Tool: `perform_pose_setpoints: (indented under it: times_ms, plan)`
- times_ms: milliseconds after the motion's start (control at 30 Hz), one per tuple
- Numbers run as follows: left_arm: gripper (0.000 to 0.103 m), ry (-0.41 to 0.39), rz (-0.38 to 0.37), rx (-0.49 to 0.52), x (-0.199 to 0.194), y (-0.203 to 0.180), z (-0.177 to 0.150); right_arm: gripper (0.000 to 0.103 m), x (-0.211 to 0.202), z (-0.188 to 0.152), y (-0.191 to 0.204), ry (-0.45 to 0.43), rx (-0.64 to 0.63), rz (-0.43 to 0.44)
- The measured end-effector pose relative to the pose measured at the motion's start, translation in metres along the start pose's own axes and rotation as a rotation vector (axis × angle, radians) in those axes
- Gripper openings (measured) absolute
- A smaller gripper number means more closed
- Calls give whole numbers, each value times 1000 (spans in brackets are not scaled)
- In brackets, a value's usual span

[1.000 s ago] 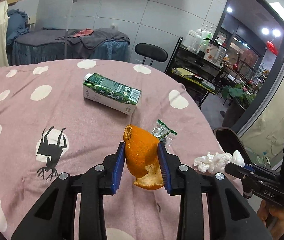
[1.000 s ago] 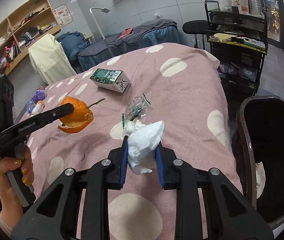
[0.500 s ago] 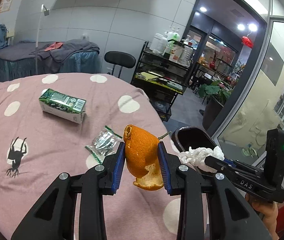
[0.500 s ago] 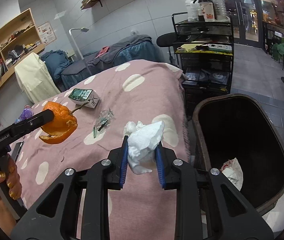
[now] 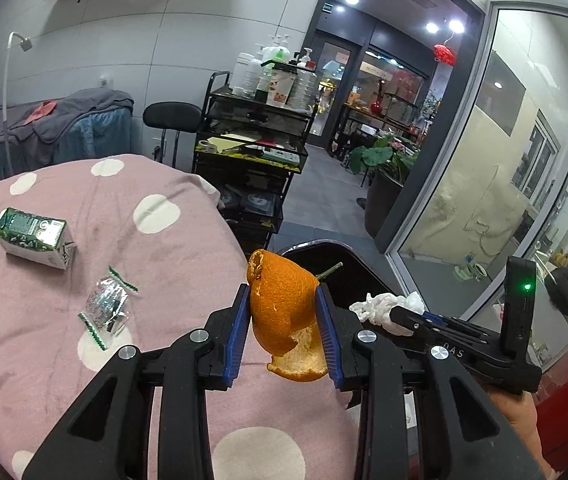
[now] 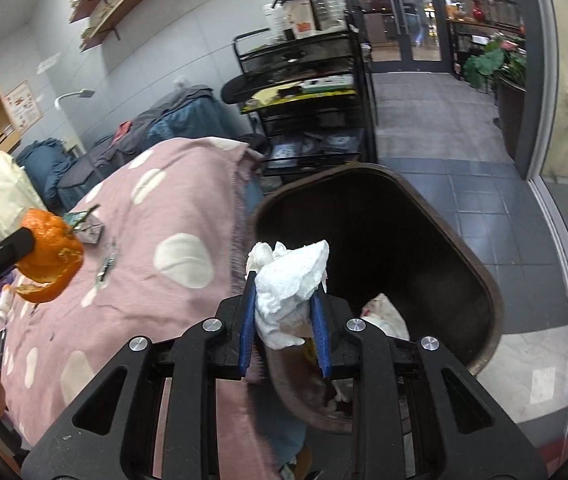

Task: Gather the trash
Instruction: 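Carry the white tissue into the bin and open the right tool while the left tool carries the peel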

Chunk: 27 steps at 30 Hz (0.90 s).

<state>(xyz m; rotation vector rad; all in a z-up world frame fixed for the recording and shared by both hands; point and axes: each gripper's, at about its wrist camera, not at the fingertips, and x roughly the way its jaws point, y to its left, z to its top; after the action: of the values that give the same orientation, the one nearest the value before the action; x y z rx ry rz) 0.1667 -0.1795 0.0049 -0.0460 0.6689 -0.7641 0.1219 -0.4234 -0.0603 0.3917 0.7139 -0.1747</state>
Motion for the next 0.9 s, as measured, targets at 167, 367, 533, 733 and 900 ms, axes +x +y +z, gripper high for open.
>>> perform_pose_setpoints:
  times_ms: [167, 367, 533, 733, 900]
  plan:
    - [32, 13, -13, 23, 11, -11, 1, 26, 17, -4, -23, 28, 23, -72]
    - [32, 40, -32, 36, 25, -21, 2, 26, 39, -15, -39, 59, 18, -176]
    - [32, 61, -45, 47, 36, -30, 1, 35, 60, -27, -51, 92, 19, -231]
    - [32, 87, -57, 57, 45, -37, -2, 75, 55, -36, -61, 72, 75, -243]
    - [32, 104, -73, 52, 54, -42, -2, 79, 48, -37, -58, 48, 95, -230]
